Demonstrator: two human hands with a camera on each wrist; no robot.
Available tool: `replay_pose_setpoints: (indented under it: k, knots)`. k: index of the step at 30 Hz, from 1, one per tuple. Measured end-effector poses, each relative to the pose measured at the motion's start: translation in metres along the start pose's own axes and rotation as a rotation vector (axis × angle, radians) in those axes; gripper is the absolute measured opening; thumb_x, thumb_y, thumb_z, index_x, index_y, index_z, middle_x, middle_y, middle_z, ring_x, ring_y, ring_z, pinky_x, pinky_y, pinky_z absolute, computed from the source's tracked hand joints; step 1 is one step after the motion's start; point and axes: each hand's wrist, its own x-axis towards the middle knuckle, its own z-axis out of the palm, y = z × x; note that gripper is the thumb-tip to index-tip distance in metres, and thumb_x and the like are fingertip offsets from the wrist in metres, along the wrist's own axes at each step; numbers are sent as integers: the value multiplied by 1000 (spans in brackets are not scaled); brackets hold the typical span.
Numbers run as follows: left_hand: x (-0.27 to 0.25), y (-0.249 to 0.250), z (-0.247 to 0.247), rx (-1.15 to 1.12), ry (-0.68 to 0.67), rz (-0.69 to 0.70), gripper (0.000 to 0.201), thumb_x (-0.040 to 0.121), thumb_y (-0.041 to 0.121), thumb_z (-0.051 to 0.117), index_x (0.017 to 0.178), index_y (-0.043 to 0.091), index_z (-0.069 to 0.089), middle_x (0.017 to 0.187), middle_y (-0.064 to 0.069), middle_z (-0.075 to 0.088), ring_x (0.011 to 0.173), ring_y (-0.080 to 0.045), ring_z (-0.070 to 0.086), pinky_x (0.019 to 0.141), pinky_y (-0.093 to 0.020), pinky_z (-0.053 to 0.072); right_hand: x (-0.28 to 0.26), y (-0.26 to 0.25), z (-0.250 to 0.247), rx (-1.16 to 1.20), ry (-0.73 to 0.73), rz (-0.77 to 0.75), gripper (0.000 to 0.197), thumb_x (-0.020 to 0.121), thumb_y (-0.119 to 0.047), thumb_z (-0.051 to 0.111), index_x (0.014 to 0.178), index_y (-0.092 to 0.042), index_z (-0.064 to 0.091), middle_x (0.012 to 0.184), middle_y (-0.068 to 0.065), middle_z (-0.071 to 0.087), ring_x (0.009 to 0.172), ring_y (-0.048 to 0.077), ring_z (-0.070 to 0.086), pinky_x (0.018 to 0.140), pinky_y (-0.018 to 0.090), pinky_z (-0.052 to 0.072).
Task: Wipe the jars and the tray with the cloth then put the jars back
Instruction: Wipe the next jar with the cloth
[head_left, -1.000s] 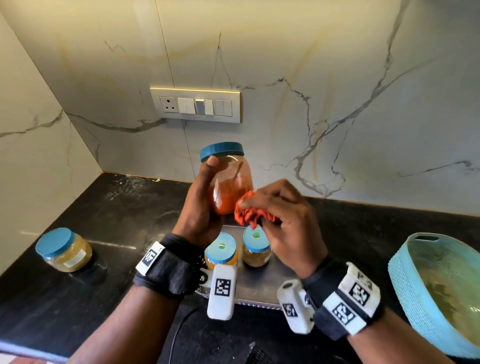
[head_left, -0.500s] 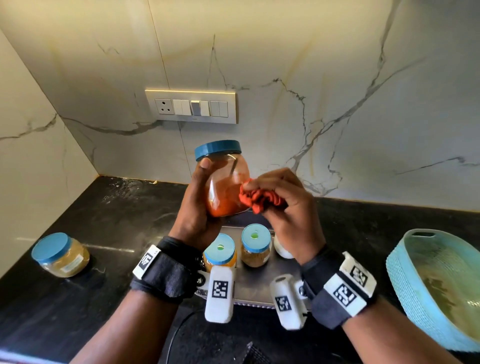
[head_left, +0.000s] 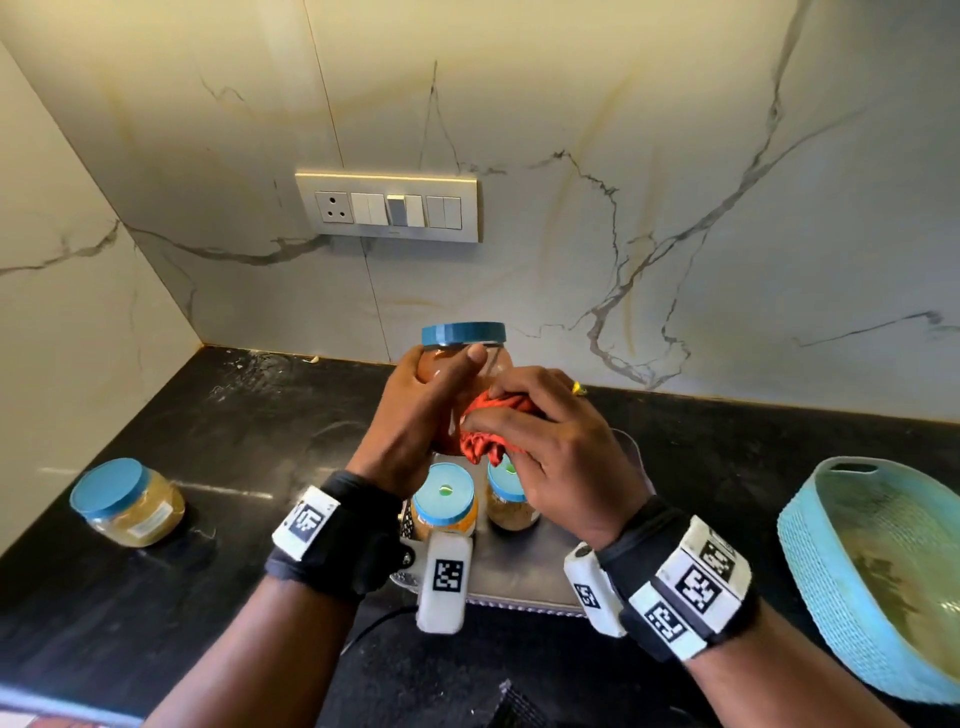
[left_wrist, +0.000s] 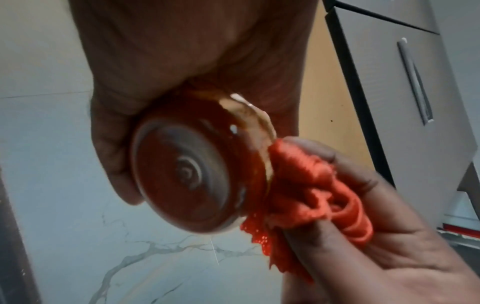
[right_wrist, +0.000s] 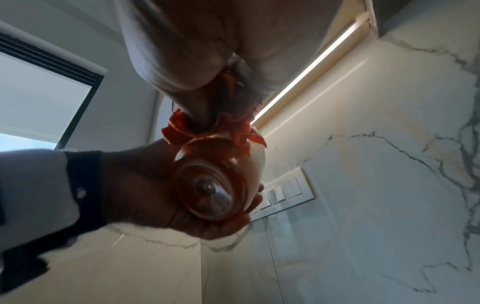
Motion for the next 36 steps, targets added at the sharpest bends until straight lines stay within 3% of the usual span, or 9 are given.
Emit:
replay_pose_setpoints:
  k: [5, 8, 16, 23, 25, 27, 30, 33, 36]
  knots:
    - [-2, -5, -1, -98, -112, -64, 80, 88, 50, 75, 136, -9, 50, 134, -44, 52, 115, -50, 62, 97, -71, 51, 21, 18, -9, 155, 132, 180, 39, 80, 11, 62, 109, -11, 75, 108, 8, 63, 105, 19, 61, 93, 31, 53]
    - [-3, 0, 3, -175, -130, -78, 84, 84, 54, 78, 142, -2, 52, 137, -36, 58, 114, -44, 63, 96, -60, 55, 30, 21, -12, 250, 170, 238, 39, 78, 15, 66, 108, -8, 75, 108, 7, 65, 106, 17, 62, 94, 32, 53]
    - [-1, 2, -1, -329, -93, -58, 90, 84, 51, 78, 147, -5, 45, 127, -31, 52, 111, -41, 56, 95, -47, 50, -8, -10, -3, 14, 13, -27, 25, 92, -4, 59, 107, -13, 77, 114, 12, 63, 103, 25, 61, 90, 33, 52]
    - [-8, -4, 5, -340, -186, -104, 76, 92, 51, 66, 151, 7, 47, 134, -28, 61, 112, -36, 63, 95, -51, 54, 23, 19, -3, 381, 258, 277, 41, 76, 16, 67, 110, -7, 74, 108, 9, 65, 108, 21, 63, 94, 41, 54]
    - [-8, 0, 1, -356, -186, -103, 86, 81, 56, 79, 147, 8, 52, 132, -28, 62, 111, -35, 65, 93, -50, 55, 16, 11, 0, 381, 242, 279, 44, 74, 20, 67, 108, -7, 74, 108, 11, 63, 107, 22, 62, 95, 38, 53]
    - [-10, 2, -4, -384, -170, -85, 75, 75, 59, 82, 132, 12, 67, 118, -21, 70, 102, -31, 71, 86, -46, 60, 4, -2, 0, 349, 195, 243, 44, 73, 21, 64, 107, -6, 75, 107, 11, 62, 106, 23, 63, 94, 32, 53]
    - [-16, 0, -7, -415, -126, -34, 53, 94, 56, 58, 121, 13, 73, 107, -16, 73, 93, -26, 72, 80, -38, 61, -8, -16, -2, 209, 160, 159, 38, 79, 12, 62, 107, -9, 76, 110, 9, 63, 109, 15, 61, 95, 18, 48]
    - [-19, -3, -8, -390, -43, -44, 52, 99, 49, 50, 123, 8, 72, 113, -22, 70, 96, -30, 70, 84, -39, 59, -9, -16, 2, 113, 102, 89, 31, 86, 4, 61, 108, -12, 76, 114, 11, 62, 110, 19, 59, 95, 23, 50]
    - [-23, -6, -19, -255, 1, -39, 67, 95, 44, 62, 137, -7, 54, 118, -36, 62, 102, -38, 64, 77, -42, 60, -11, -15, 14, 26, -29, 25, 24, 92, -6, 58, 106, -14, 76, 115, 11, 61, 107, 22, 59, 88, 33, 54]
